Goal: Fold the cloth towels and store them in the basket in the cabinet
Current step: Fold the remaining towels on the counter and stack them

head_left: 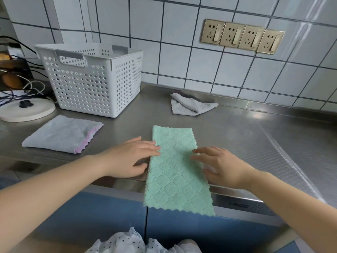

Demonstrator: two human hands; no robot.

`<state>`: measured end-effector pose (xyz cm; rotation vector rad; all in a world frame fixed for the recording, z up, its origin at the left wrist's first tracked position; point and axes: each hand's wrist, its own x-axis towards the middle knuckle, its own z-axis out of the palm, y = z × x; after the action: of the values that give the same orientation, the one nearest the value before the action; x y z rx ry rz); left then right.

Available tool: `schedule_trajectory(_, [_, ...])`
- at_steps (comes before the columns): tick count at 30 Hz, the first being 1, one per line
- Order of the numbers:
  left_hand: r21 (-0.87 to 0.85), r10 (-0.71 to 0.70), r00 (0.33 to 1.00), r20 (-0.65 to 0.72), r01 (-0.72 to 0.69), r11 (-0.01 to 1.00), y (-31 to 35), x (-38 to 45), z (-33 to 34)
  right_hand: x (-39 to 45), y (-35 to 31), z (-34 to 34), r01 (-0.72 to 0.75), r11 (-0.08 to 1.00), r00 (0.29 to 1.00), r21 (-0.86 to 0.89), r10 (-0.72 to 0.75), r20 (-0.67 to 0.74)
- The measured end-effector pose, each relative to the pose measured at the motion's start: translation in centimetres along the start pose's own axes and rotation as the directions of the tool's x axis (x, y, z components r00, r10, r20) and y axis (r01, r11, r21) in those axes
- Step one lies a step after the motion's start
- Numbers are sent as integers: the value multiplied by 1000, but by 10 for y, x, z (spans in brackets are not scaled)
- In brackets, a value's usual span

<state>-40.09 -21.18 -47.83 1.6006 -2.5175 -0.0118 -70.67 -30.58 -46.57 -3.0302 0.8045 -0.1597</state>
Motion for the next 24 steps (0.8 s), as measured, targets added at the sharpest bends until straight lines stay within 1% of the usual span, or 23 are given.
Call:
schedule_trajectory(1, [-24,4,997,83,-2,1000,2,-6,0,-8,1,0,42,999,998,22,-43,42])
schedule_trajectory(2, [-3,26,989,147,-26,1000,5,-11,-1,-16,1,1,83,996,993,39,-86,85])
schedule_trajectory(3, [37,48,981,188,-56,998,9,-16,-1,-22,0,3,118,992,985,48,-123,121])
schedule_trajectory(5, [125,63,968,244,-96,988,15,-22,3,-31,-2,9,146,989,976,24,-148,162])
schedule_trajectory(7, [153,44,974,224,-80,985,17,-23,9,-36,-5,16,158,985,975,-64,-145,168])
schedule_trajectory(8, [145,31,980,197,-60,988,20,-24,12,-38,-5,20,174,975,978,-136,-154,142])
schedule_trajectory(10, [177,62,995,73,-74,981,21,-26,19,-39,-7,25,188,950,982,-251,-176,69])
schedule_trajectory(11, [207,90,996,21,-93,974,22,-25,21,-38,-8,27,178,951,984,-253,-177,27])
schedule_trajectory(12, [215,109,994,-17,-103,971,22,-24,20,-37,-9,29,162,964,985,-211,-170,-19])
schedule_trajectory(14, [137,100,994,-39,-94,986,21,-22,19,-34,-14,29,119,990,986,-80,-127,-109])
schedule_trajectory(17, [-39,25,999,34,-24,999,21,-21,18,-28,-17,27,54,992,986,114,-35,-164])
schedule_trajectory(18, [-93,11,1000,23,-9,996,20,-19,19,-26,-19,25,23,982,985,188,10,-170])
schedule_trajectory(19, [-166,-7,1000,-23,3,986,21,-16,17,-24,-21,23,-20,964,981,266,71,-183])
schedule_trajectory(21, [-335,-105,990,-98,67,940,26,-13,14,-17,-28,16,-143,899,948,414,244,-203])
schedule_trajectory(24, [-562,-314,941,-128,192,804,30,-1,9,3,-32,9,-246,729,864,639,464,-196])
